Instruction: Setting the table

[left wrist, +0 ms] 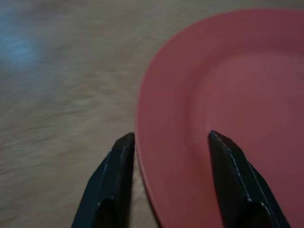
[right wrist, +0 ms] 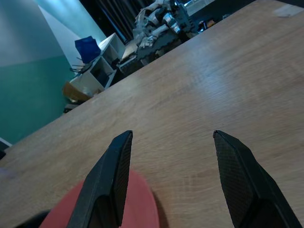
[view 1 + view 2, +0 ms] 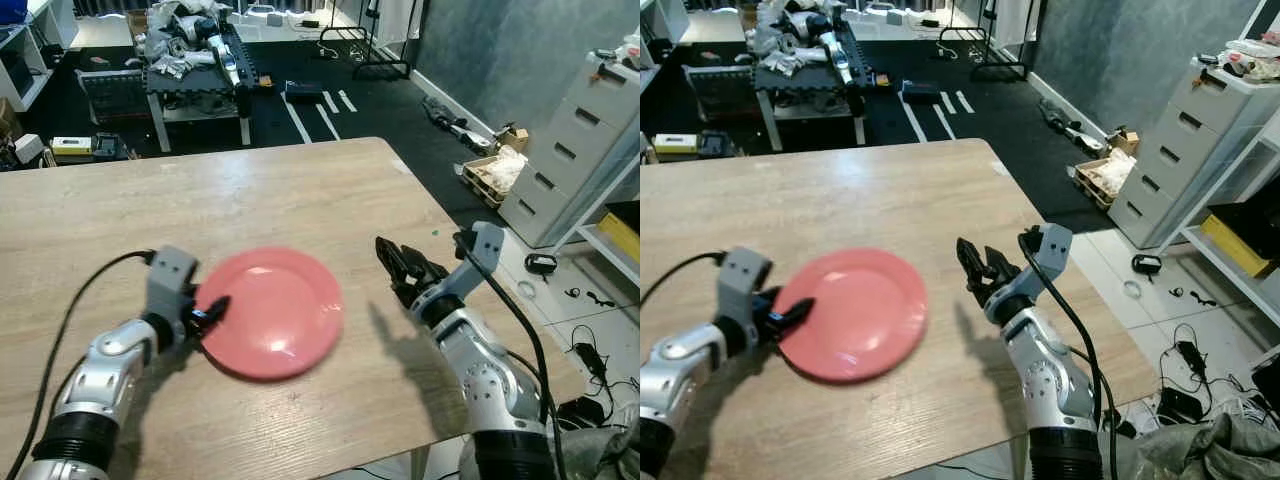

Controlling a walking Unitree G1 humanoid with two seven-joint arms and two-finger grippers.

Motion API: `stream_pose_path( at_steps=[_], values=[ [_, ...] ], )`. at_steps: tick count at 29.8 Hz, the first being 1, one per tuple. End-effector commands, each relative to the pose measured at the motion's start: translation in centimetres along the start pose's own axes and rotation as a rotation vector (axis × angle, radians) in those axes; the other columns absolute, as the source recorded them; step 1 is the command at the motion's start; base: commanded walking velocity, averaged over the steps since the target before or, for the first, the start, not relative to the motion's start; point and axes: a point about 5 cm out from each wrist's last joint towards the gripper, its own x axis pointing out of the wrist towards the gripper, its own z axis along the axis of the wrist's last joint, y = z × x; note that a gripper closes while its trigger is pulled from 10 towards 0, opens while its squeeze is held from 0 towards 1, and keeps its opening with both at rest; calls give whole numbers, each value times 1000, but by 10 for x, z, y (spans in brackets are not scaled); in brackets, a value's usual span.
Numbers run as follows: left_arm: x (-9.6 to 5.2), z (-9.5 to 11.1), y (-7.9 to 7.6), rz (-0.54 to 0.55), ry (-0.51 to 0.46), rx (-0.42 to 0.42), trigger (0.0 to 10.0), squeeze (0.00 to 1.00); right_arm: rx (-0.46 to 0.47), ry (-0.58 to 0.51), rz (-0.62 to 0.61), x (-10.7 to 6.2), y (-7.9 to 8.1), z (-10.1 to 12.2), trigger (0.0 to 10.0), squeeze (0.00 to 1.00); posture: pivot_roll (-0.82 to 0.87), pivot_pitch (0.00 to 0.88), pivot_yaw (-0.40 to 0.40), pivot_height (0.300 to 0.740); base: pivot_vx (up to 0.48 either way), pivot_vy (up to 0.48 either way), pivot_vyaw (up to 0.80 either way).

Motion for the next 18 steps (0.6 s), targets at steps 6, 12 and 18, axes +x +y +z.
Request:
stream_pose_path(
  at_steps=[6, 12, 18],
  values=[
    [-4, -35, -14, -51, 175, 75, 10000, 0, -1, 50, 4, -2, 0, -9, 10000, 0, -38, 17, 35, 740, 0, 0, 0],
    [-8, -6, -12, -7, -30, 51, 10000, 0, -6, 56, 4, -5, -1, -10, 10000, 0, -42, 19, 35, 740, 0, 0, 0],
    [-21, 44, -10, 58, -326, 132, 10000, 0, -3, 54, 11, -4, 0, -10, 10000, 0, -31, 18, 31, 740, 0, 0, 0]
  ],
)
